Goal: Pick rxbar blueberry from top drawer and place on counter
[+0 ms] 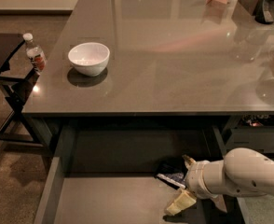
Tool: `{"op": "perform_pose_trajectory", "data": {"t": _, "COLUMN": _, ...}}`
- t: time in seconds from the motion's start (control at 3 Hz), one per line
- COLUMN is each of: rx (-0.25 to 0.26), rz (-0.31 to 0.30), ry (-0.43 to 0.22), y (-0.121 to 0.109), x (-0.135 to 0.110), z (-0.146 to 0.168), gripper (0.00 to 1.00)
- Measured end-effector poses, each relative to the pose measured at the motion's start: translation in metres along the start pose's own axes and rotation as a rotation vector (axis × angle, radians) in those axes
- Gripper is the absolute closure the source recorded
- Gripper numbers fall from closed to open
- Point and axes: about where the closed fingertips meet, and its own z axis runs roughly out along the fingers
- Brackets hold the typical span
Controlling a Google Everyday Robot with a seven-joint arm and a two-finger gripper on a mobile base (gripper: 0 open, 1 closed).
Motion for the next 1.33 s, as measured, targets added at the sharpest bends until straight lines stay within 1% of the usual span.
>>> {"op": "perform_pose_trajectory", "data": {"t": 0.33, "rx": 0.000, "rz": 0.003, "ry": 0.001, "y": -0.0003, "x": 0.0008, "z": 0.0004, "gripper": 0.13}}
{"op": "perform_pose_trajectory", "data": {"t": 1.33, "rx": 0.000, "rz": 0.003, "ry": 0.001, "y": -0.0002, "x": 0.0008, "z": 0.0005, "gripper": 0.82}}
